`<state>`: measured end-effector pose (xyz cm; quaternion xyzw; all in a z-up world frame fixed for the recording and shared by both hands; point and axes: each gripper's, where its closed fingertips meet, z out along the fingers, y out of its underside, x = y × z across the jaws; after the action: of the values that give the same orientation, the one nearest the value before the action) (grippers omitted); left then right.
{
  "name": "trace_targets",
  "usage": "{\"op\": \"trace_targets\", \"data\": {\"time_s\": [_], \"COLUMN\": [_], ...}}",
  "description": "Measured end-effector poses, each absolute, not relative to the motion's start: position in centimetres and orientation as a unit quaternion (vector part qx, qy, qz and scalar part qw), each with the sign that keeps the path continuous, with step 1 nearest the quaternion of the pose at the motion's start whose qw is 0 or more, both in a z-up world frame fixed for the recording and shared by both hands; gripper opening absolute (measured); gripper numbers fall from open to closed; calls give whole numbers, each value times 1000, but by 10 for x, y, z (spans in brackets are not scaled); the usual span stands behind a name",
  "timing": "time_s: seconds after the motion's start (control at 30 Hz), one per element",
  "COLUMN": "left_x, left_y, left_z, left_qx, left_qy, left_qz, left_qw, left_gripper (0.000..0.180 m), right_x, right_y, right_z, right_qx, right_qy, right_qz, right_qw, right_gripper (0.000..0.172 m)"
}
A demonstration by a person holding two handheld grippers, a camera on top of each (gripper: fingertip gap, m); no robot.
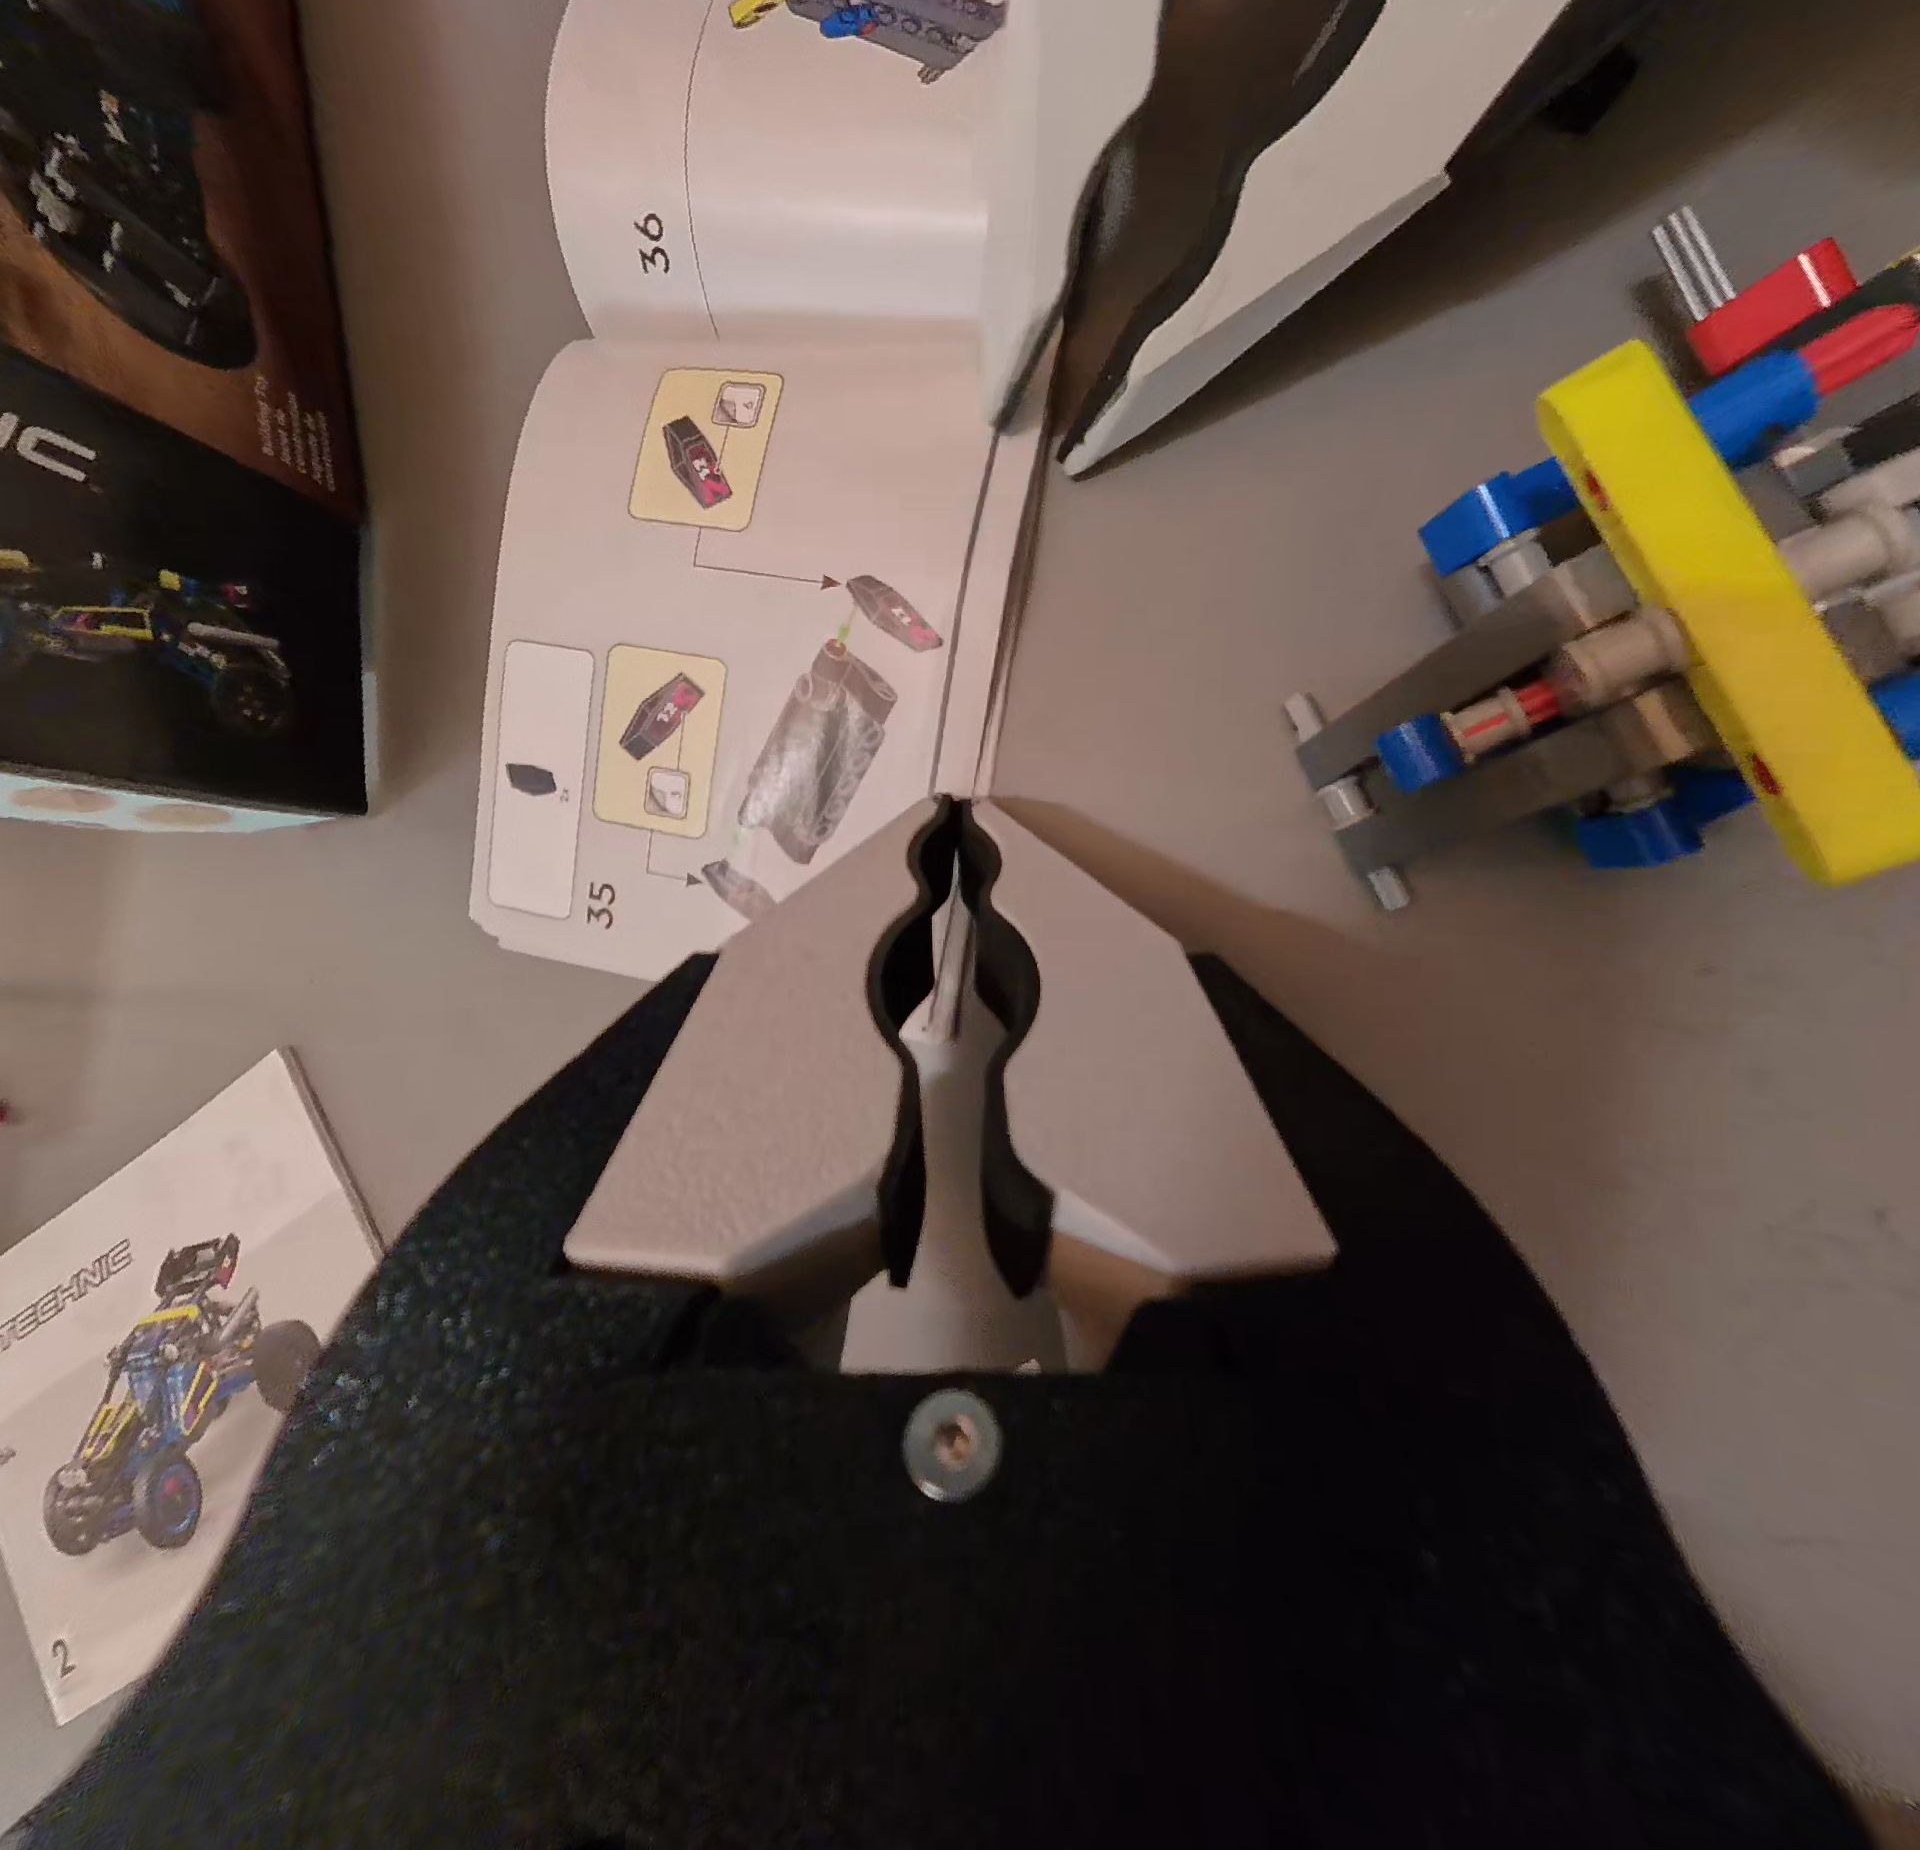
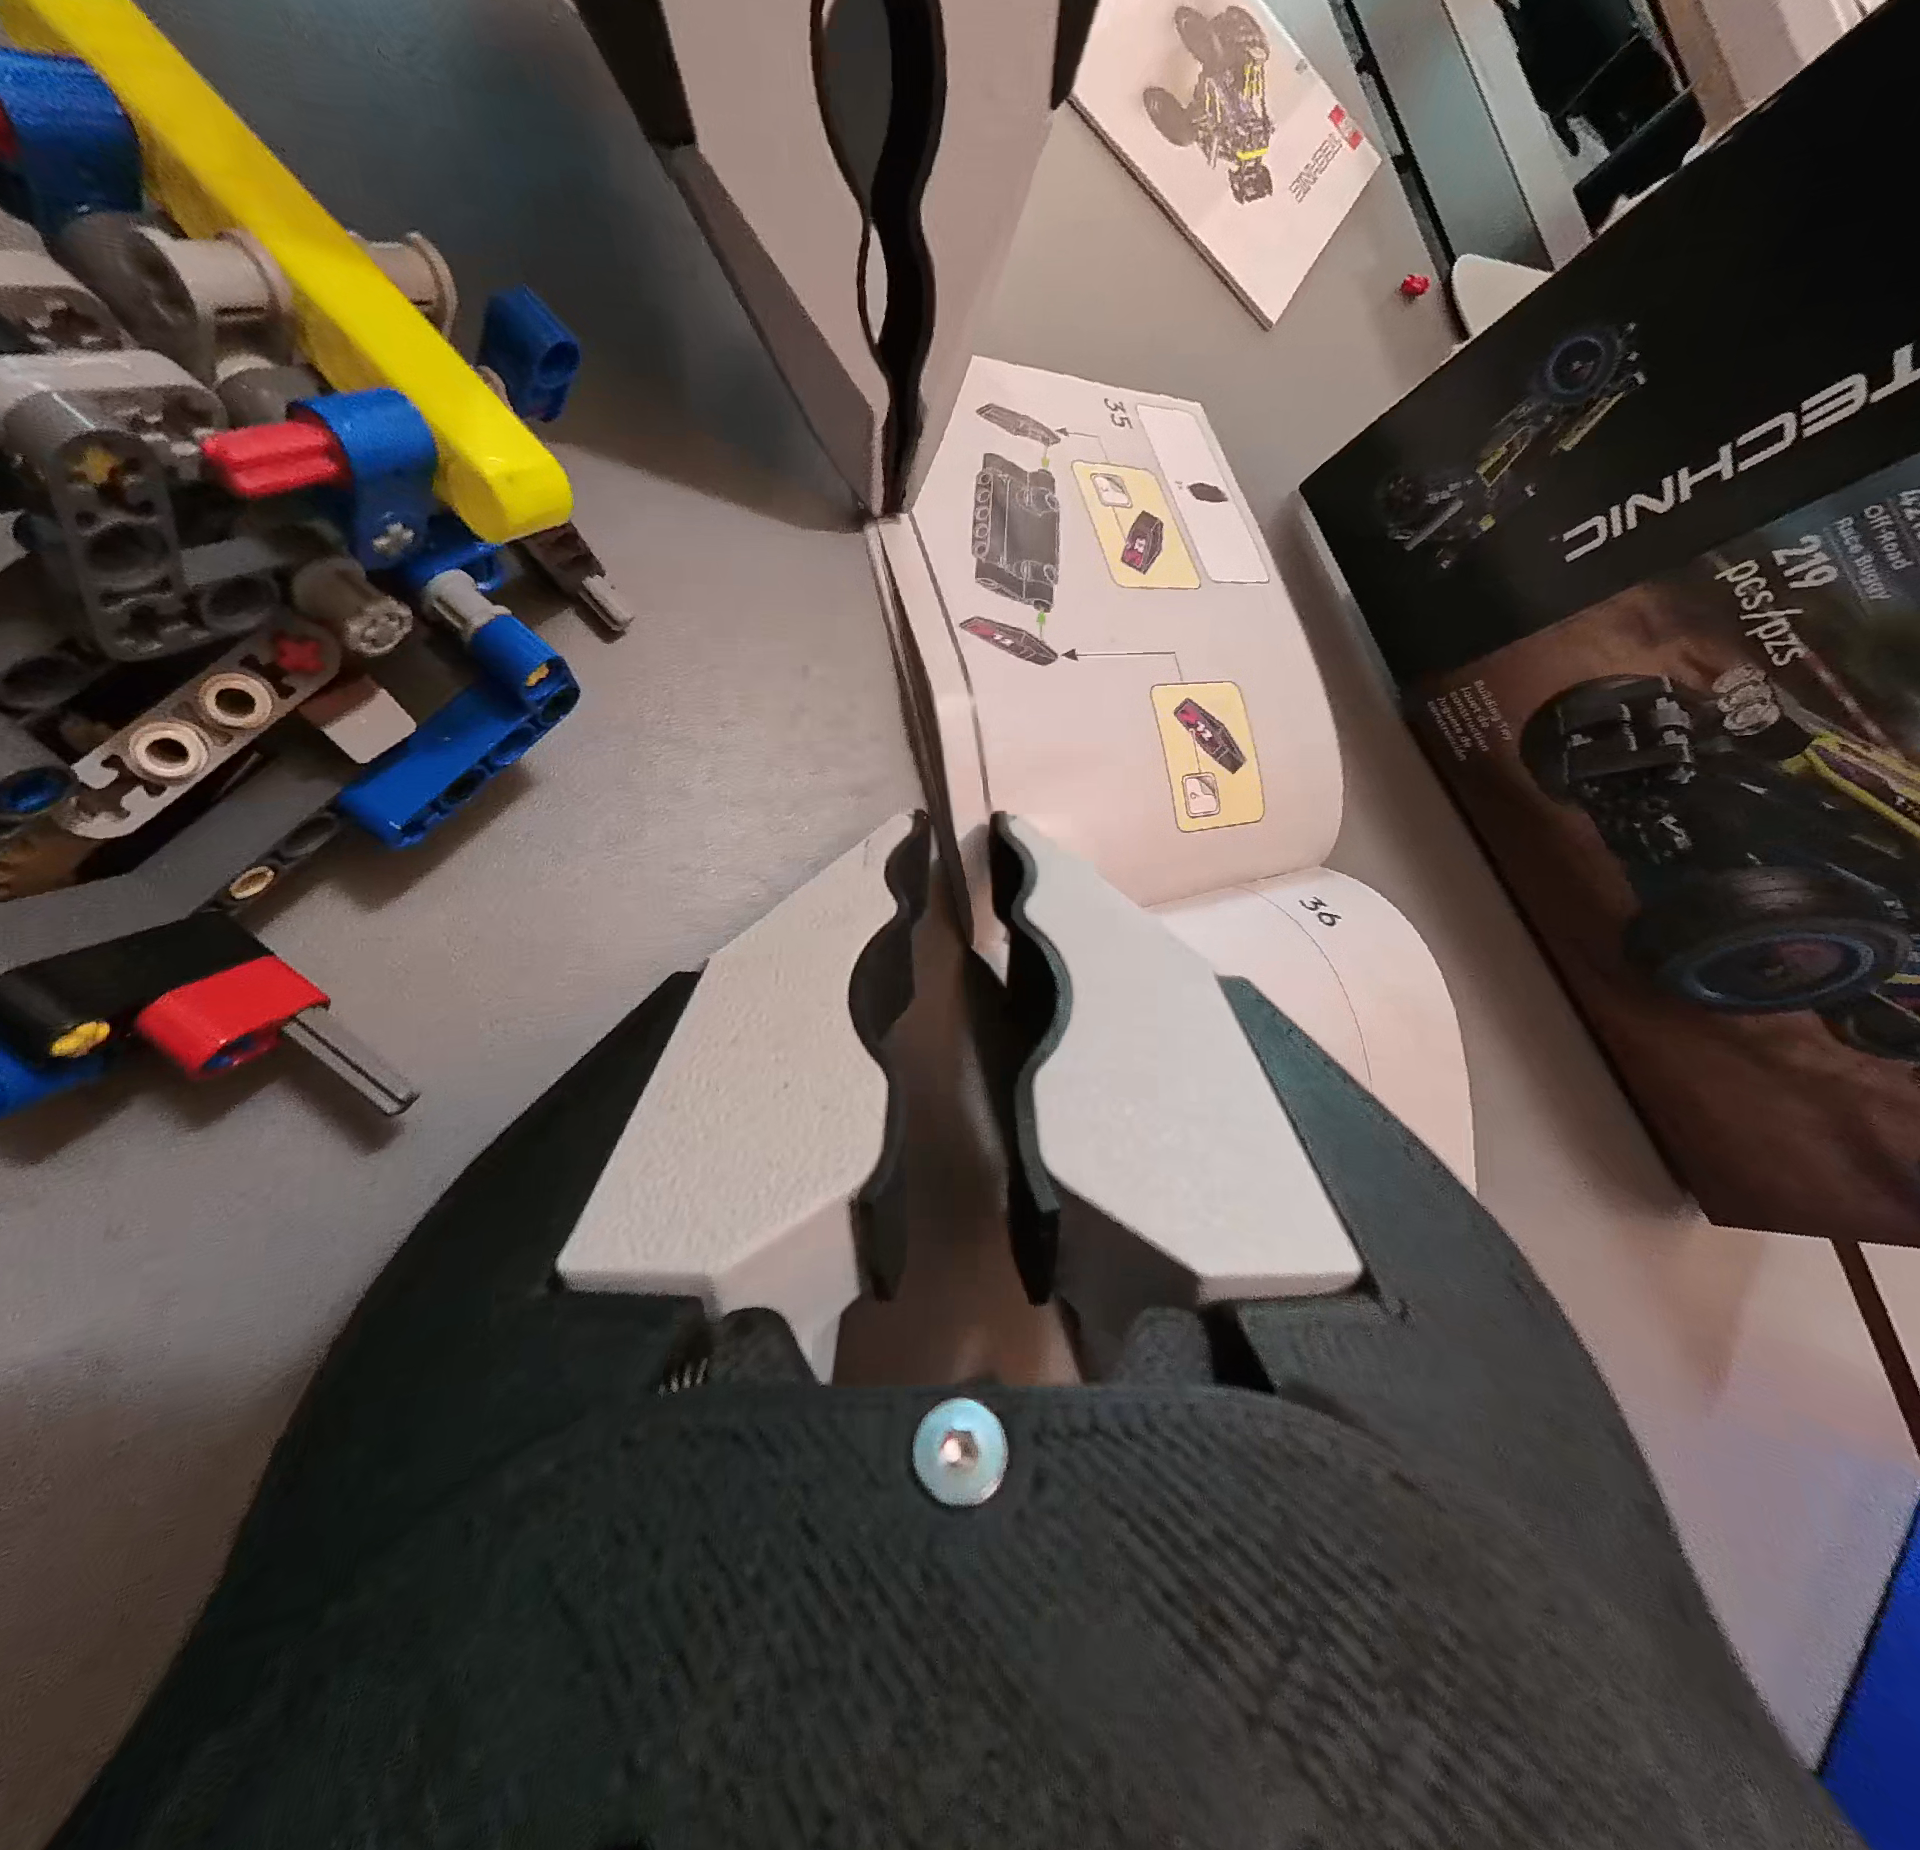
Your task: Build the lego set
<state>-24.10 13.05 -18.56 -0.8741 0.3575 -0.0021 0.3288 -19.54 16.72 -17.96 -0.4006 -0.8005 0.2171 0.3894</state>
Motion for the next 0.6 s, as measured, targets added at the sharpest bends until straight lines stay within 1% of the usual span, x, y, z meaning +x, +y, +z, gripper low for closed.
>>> {"op": "trace_targets", "data": {"time_s": [0.07,0.4,0.53,0.6], "left_x": [-243,-247,-266,-276], "left_y": [131,134,132,131], "left_z": [-185,-182,-172,-171], "left_qx": [-876,-877,-880,-888], "left_qy": [351,333,328,313], "left_qz": [-6,-20,32,43], "left_qw": [331,346,340,333], "left_gripper": [0,0,0,3], "right_x": [-194,-193,-193,-191], "right_y": [166,164,171,187], "right_z": [-181,-177,-167,-160], "right_qx": [-400,-396,-398,-416], "right_qy": [-802,-794,-780,-765], "right_qz": [218,242,245,228], "right_qw": [386,393,417,436], "right_gripper": [0,0,0,3]}}
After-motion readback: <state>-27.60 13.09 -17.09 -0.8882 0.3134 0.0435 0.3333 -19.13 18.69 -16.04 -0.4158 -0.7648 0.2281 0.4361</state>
